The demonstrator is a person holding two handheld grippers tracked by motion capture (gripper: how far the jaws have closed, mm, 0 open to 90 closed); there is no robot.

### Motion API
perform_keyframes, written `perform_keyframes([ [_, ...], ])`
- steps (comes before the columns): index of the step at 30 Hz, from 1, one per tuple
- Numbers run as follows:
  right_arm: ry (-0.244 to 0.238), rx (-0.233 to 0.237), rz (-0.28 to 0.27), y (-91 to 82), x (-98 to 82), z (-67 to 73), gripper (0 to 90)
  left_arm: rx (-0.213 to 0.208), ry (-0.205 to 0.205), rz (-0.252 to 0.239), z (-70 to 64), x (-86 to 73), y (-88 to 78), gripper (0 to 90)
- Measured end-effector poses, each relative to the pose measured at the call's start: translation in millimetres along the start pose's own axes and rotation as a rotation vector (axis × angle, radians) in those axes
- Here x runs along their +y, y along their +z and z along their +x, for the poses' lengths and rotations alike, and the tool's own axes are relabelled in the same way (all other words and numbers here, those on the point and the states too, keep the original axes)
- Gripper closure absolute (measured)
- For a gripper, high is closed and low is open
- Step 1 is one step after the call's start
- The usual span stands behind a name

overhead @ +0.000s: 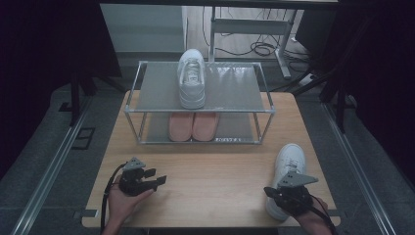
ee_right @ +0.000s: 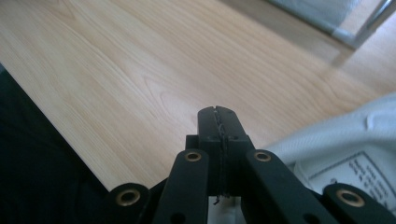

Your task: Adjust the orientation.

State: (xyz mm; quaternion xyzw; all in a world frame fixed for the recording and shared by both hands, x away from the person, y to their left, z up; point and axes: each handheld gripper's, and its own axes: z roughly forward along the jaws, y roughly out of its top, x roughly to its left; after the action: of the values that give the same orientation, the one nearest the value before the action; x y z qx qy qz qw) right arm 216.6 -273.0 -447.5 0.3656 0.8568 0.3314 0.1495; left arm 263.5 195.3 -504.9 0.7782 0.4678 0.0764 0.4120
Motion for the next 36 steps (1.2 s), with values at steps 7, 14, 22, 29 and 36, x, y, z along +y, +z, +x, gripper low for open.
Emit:
perform_keyframes([
  [7, -0.026, -0.047, 0.035, -1.2, -4.3, 5.8, 89.6, 0.0, 0.0, -0.003, -0.9, 0.3, 0.0, 43.2],
  [14, -0.029, -0.063, 0.06, -7.4, -10.6, 5.1, 89.7, 0.0, 0.002, 0.0, 0.1, -0.2, 0.3, 43.2],
  [22, -0.005, -0.078, 0.095, -18.9, -26.4, -9.2, 89.7, 0.002, 0.003, 0.003, 0.4, -0.1, 0.9, 43.2],
  [29, 0.04, -0.118, 0.106, -28.4, -46.2, -28.4, 89.7, 0.001, 0.005, 0.013, -0.7, -0.4, 3.9, 43.2],
  [36, 0.083, -0.133, 0.117, -35.5, -57.9, -51.7, 89.7, 0.0, 0.0, 0.008, -0.4, -0.2, 3.9, 43.2],
])
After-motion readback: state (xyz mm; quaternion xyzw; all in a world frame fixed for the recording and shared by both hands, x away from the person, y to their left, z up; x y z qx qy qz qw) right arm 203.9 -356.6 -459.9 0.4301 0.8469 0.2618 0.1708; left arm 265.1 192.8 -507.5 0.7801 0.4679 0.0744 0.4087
